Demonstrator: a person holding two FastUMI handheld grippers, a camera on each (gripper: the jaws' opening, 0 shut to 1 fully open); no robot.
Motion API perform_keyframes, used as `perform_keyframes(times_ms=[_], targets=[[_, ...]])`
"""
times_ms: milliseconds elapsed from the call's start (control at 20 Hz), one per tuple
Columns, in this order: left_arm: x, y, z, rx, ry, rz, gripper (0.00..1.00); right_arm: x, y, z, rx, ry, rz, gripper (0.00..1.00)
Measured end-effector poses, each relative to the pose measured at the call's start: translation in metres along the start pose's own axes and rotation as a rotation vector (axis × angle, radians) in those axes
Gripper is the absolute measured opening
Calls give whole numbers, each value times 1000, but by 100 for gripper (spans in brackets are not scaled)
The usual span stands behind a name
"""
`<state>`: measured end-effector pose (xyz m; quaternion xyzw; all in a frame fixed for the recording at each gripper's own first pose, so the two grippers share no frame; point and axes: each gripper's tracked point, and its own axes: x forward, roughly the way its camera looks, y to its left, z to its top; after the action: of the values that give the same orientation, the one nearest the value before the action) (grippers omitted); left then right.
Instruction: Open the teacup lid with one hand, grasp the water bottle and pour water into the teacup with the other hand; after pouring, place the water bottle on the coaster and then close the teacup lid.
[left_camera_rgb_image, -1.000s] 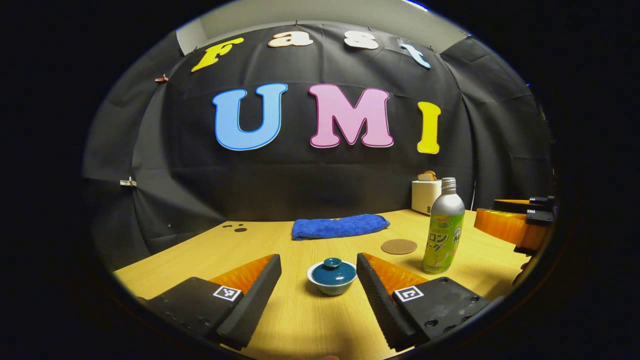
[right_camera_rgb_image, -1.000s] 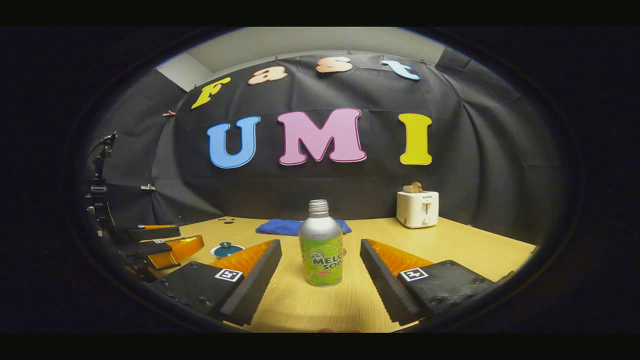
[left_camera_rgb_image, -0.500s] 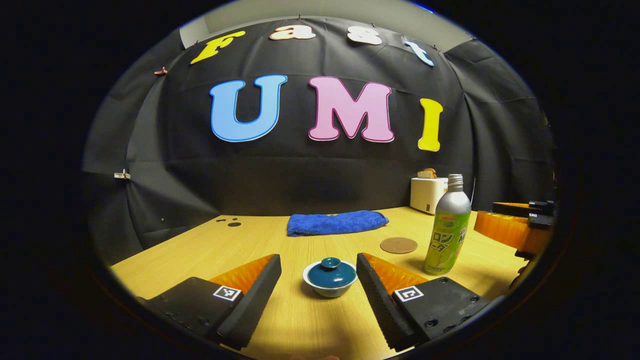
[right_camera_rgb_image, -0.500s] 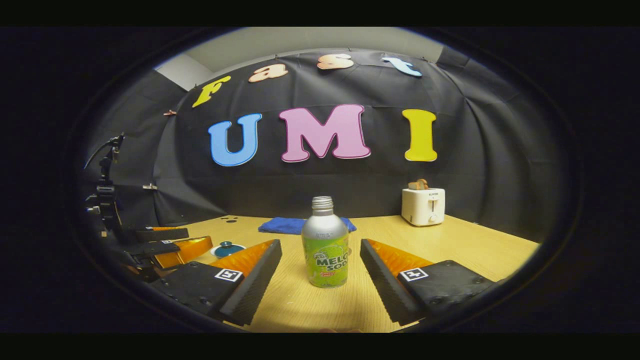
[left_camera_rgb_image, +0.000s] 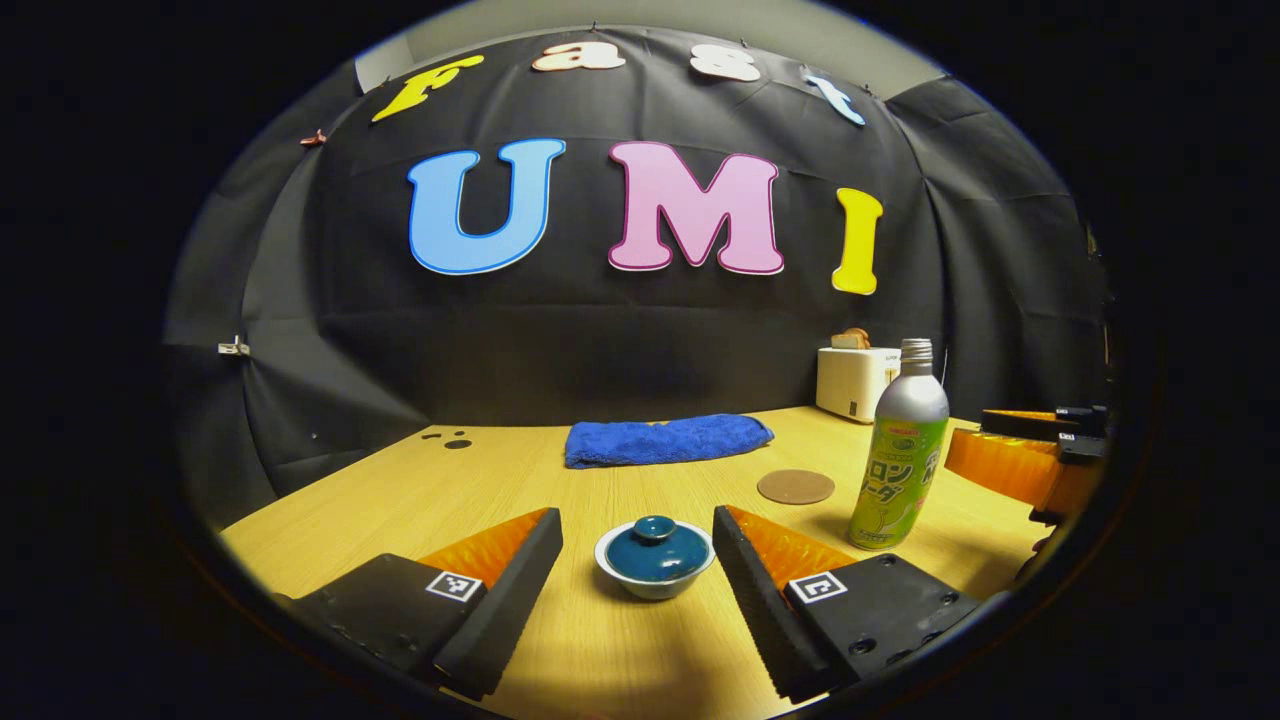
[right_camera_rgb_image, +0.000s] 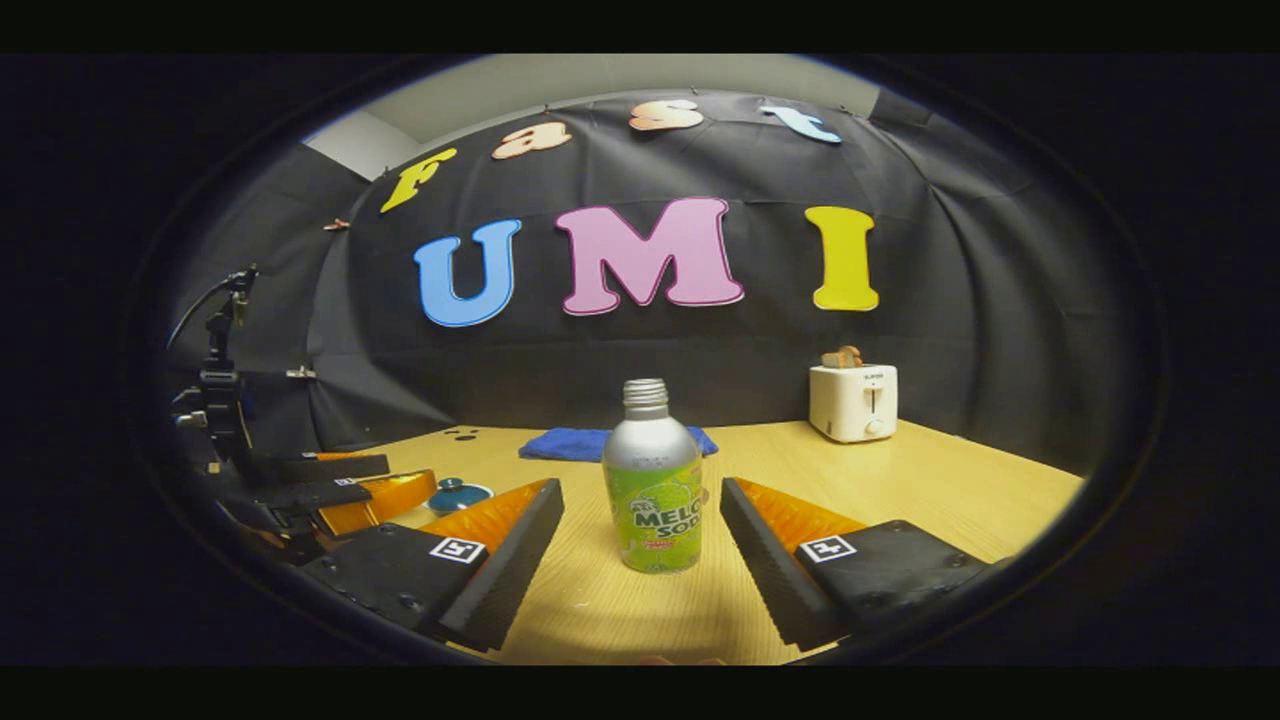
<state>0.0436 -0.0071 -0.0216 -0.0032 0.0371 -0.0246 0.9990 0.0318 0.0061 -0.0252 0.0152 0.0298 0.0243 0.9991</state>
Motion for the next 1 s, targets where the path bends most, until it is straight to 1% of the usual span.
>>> perform_keyframes(times_ms=[200, 450, 500, 550, 600, 700, 850, 950, 1000], targets=[[10, 0, -7, 8, 24, -6, 96, 2, 0, -1, 23, 10, 8, 98], [31, -2, -10, 19, 45, -18, 93, 10, -11, -6, 30, 25, -9, 98], [37, -4, -12, 24, 52, -24, 92, 11, -12, -9, 33, 30, -12, 94], [42, -6, -13, 29, 64, -28, 92, 12, -14, -11, 37, 36, -14, 99], [46, -6, -14, 32, 71, -31, 88, 13, -16, -14, 44, 54, -15, 100], [52, -11, -16, 32, 86, -50, 84, 11, -15, -19, 72, 76, -1, 100], [61, -15, -21, 40, 119, -63, 81, 12, -19, -16, 73, 66, -9, 100], [66, -17, -24, 43, 141, -66, 75, 13, -22, -17, 68, 65, -14, 100], [66, -18, -26, 44, 149, -66, 70, 13, -24, -17, 71, 65, -14, 100]])
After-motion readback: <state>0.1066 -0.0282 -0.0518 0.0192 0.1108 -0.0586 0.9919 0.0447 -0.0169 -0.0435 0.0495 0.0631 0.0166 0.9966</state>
